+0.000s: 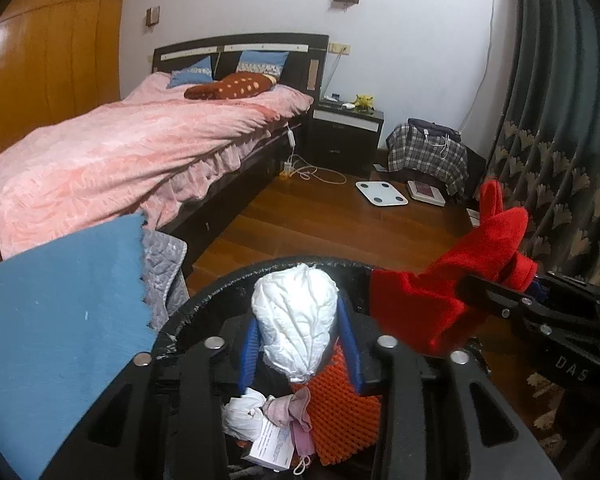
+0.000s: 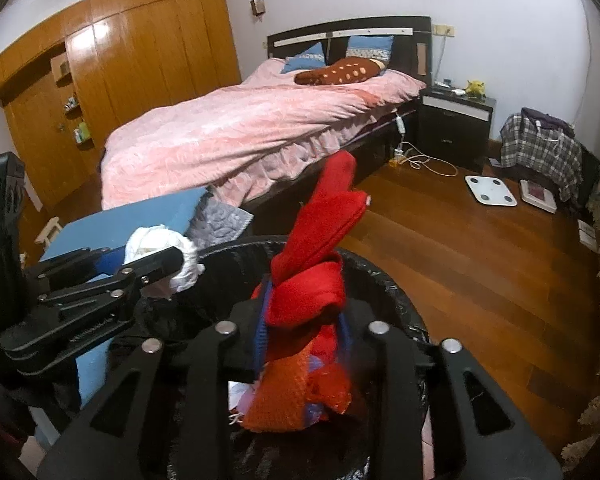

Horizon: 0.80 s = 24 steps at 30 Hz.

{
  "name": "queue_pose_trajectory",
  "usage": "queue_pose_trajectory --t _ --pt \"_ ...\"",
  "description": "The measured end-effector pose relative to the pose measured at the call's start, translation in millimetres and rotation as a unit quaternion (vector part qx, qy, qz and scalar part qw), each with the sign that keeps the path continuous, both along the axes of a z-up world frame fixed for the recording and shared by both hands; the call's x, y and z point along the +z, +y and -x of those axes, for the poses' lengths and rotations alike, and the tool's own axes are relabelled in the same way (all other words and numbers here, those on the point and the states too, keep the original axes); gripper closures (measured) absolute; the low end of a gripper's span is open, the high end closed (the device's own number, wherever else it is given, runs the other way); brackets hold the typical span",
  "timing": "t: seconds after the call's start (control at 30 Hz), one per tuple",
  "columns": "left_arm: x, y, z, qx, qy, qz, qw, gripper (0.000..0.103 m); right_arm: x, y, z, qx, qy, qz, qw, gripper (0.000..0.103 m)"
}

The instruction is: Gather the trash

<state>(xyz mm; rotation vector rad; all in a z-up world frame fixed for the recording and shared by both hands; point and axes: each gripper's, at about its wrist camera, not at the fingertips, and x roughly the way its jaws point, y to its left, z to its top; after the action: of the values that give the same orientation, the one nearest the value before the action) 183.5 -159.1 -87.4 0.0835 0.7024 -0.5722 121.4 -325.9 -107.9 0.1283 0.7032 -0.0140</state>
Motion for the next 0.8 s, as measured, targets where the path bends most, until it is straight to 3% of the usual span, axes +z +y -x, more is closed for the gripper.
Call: queue_pose_trajectory --t 0.03,0.1,0.17,0.37,0.67,0.8 --pt "-2 1 -3 0.002 0.005 0.003 1.0 0.063 -2 -1 -2 -0.002 0.004 0.003 1.0 0.067" --pt "-4 2 -6 0.005 0.012 0.005 0.9999 0.056 -6 -3 -4 -0.008 0.008 0.006 1.0 0.047" --pt "-4 6 -8 0.011 0.012 0.01 0.9998 0.045 -6 -5 -4 -0.011 0.006 0.006 1.0 0.041" --pt "2 17 -8 0.024 0.005 0.008 0.9997 0.022 -2 -7 4 -0.03 -0.007 0.016 0.999 0.011" --pt "32 57 6 0.062 -0.018 0.009 0.9979 0.007 23 -6 20 -0.034 -0.018 0.0 0.999 0.006" --pt "48 77 20 0.076 -0.029 0.005 0.9966 0.006 39 5 30 -0.022 -0.03 -0.001 0.999 0.006"
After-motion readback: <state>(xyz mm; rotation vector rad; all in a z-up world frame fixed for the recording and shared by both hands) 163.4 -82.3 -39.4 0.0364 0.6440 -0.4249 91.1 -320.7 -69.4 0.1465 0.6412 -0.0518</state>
